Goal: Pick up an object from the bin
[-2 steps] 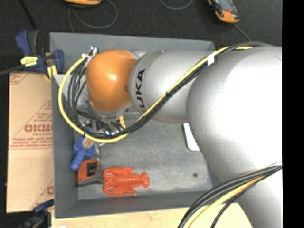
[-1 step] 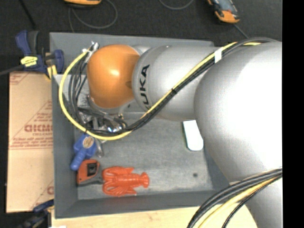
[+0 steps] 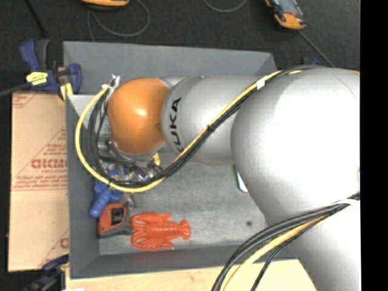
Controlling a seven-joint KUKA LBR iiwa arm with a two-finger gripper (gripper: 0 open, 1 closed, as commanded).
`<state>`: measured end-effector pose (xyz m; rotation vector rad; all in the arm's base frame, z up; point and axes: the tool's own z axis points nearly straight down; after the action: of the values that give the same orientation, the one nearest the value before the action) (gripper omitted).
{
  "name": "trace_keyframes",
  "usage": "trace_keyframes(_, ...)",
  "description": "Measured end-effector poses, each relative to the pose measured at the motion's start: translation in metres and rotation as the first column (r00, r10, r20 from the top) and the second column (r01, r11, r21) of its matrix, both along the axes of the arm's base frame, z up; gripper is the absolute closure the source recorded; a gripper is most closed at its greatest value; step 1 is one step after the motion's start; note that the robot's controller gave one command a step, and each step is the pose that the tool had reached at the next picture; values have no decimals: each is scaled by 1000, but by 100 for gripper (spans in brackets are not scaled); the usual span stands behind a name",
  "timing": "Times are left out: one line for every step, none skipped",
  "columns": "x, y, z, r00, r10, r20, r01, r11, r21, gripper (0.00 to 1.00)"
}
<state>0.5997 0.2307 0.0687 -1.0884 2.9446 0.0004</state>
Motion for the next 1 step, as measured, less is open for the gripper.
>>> trace_keyframes(-13, 6, 2, 997, 83, 1, -83, 997, 1, 100)
